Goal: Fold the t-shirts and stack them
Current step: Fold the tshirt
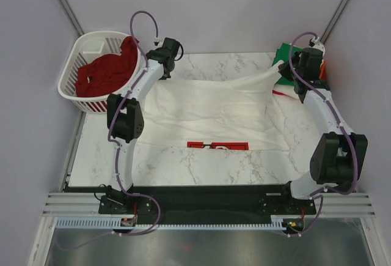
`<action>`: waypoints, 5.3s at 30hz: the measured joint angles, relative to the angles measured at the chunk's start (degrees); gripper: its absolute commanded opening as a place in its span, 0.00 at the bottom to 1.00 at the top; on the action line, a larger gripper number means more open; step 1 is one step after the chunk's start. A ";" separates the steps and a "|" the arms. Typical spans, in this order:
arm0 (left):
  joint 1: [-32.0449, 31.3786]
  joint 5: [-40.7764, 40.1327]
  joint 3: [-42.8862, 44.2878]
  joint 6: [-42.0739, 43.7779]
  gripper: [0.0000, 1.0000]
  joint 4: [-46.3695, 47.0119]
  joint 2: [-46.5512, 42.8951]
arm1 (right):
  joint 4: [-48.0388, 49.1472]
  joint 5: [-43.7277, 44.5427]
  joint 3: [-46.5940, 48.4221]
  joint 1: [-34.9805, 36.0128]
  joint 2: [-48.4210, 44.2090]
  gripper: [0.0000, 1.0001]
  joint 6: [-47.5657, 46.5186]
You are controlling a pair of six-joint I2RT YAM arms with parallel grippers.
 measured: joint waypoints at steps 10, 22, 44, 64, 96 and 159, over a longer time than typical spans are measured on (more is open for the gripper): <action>0.00 0.02 -8.07 0.24 0.02 0.26 -4.33 | -1.01 -1.75 -1.03 0.00 -2.67 0.00 -0.72; -0.37 2.97 -33.66 -4.66 0.02 0.57 -21.33 | -7.61 -2.21 -15.47 0.02 -18.40 0.00 -1.57; -6.54 8.26 -49.68 -13.90 0.17 1.07 -27.82 | -23.52 15.98 -28.63 -3.85 -29.68 0.00 4.02; -6.54 7.28 -49.77 -16.15 0.89 -0.81 -30.40 | -24.26 7.19 -33.48 -9.07 -33.42 0.98 4.98; -7.93 11.76 -64.37 -26.14 0.02 0.92 -30.95 | -1.53 -3.54 -19.06 9.07 9.44 0.69 10.73; -51.19 14.14 -41.16 -30.71 0.65 -0.59 -20.06 | -15.98 -9.70 -18.82 10.05 -11.45 0.98 -5.73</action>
